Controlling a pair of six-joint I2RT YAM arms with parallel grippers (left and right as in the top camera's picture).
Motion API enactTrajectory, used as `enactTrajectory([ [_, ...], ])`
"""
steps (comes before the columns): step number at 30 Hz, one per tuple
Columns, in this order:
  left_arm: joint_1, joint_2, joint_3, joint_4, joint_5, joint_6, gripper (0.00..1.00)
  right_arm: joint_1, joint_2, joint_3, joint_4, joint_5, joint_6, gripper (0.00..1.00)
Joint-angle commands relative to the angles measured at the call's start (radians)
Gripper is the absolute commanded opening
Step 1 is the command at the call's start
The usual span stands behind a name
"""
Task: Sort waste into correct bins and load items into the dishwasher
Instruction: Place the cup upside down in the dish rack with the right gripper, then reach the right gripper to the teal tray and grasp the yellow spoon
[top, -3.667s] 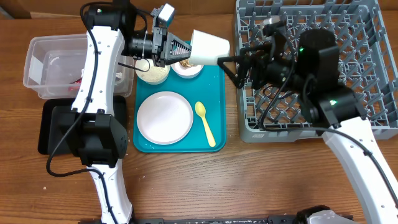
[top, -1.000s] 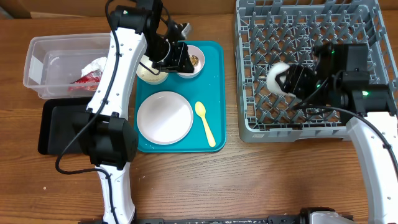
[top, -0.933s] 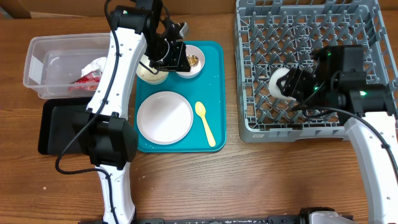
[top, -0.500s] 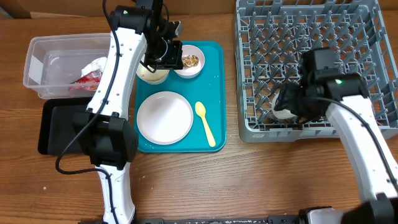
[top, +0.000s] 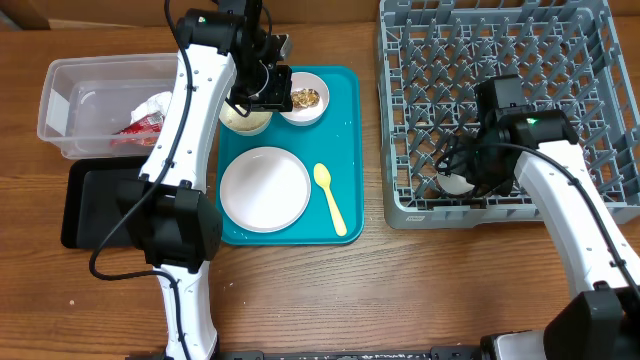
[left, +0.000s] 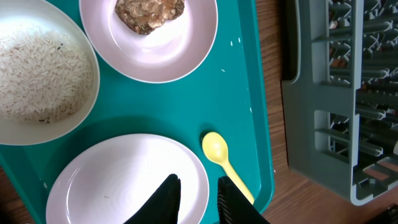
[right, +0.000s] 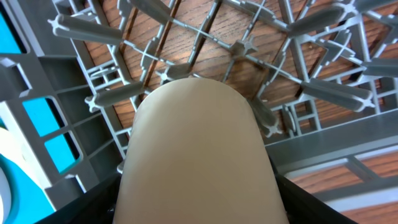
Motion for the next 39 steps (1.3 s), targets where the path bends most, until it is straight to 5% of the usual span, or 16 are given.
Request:
enactTrajectory([
  [1,-0.008,-0.007,0.013,0.000,-0.010,-0.014,0.24,0.005,0.005,0.023,0.016,-0.011,-0.003,0.75],
  [7,-0.008,-0.007,0.013,-0.004,-0.010,-0.014,0.25,0.005,0.013,0.023,0.026,-0.039,-0.022,0.84],
  [23,-0.009,-0.007,0.013,-0.008,-0.010,-0.014,0.25,0.023,0.009,0.167,-0.006,-0.138,-0.056,0.79],
  [31,-0.006,-0.007,0.013,-0.004,-0.012,-0.020,0.25,0.232,0.021,0.251,0.029,-0.143,-0.074,0.78],
  [39,0.061,-0.007,0.013,-0.004,-0.105,-0.187,0.25,0.478,0.201,0.251,0.096,-0.022,-0.022,0.72],
])
